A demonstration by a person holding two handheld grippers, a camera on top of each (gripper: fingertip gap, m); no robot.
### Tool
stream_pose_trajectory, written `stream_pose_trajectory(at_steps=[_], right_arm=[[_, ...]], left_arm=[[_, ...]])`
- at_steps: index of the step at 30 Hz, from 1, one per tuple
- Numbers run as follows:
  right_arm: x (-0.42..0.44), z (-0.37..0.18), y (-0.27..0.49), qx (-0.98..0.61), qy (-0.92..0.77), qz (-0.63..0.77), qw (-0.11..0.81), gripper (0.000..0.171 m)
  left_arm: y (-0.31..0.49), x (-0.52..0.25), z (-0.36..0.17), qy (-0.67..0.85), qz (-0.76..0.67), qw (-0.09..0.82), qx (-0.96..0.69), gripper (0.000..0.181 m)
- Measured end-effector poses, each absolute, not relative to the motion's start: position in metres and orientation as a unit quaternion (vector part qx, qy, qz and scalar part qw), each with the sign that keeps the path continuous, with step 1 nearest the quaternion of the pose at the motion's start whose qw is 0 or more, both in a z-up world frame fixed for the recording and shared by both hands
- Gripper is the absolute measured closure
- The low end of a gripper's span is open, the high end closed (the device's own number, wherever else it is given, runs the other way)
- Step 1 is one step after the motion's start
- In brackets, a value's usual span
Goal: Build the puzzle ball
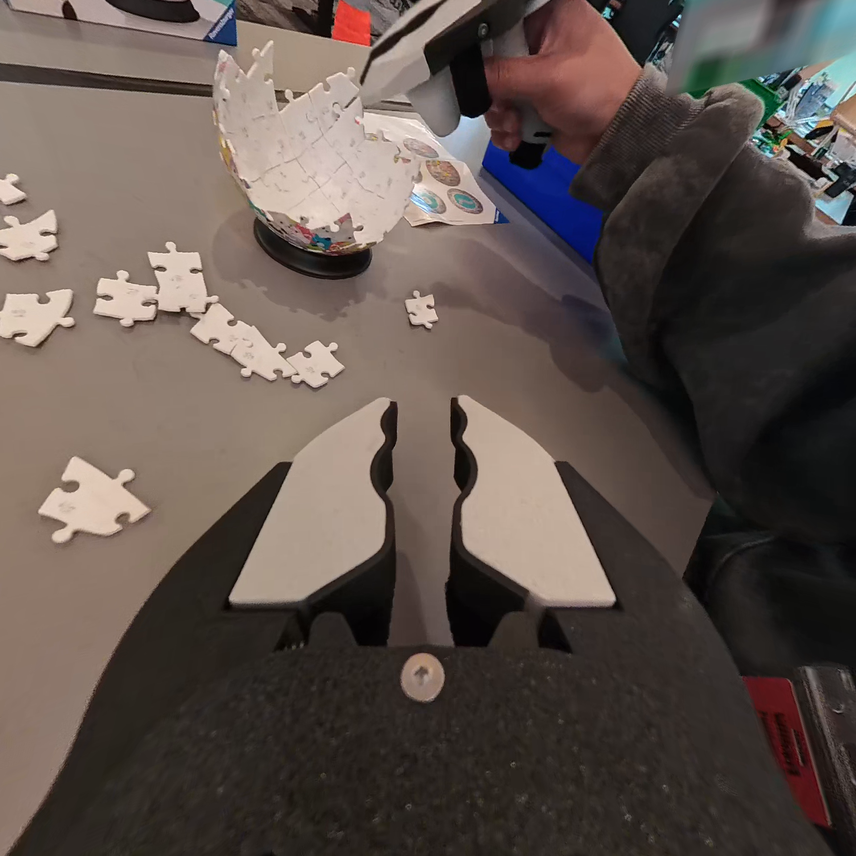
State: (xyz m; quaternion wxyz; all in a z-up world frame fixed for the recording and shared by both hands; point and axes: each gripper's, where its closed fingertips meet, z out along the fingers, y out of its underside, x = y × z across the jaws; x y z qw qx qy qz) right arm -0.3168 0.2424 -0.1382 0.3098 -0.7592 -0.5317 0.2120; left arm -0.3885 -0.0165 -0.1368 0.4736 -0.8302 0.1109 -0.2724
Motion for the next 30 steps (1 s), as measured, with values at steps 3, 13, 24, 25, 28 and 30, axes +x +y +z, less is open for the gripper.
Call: stream_pose_trajectory(at_steps=[3,13,24,25,28,30], right_arm=[[-0.319,-0.142,0.247,-0.760,-0.538,0.193,0.309,0.145],[-0.322,-0.154,0.243,-0.763,-0.554,0.161,0.293,0.161],[-0.323,-0.155,0.244,-0.762,-0.563,0.142,0.287,0.164],[-0.323,-0.155,0.244,-0.762,-0.563,0.141,0.287,0.164],[-0.323,-0.155,0.244,-0.761,-0.567,0.135,0.286,0.164],[-0.323,-0.155,0.244,-0.760,-0.569,0.128,0.286,0.164]], left_arm=[[-0.018,-0.386,-0.136,0.114,-0.275,0.473,-0.829,0.159],[-0.020,-0.389,-0.133,0.108,-0.282,0.475,-0.827,0.159],[-0.020,-0.388,-0.132,0.109,-0.285,0.476,-0.825,0.159],[-0.020,-0.388,-0.131,0.109,-0.285,0.476,-0.825,0.159],[-0.020,-0.388,-0.131,0.108,-0.285,0.476,-0.825,0.159],[-0.020,-0.389,-0.132,0.107,-0.285,0.475,-0.826,0.159]])
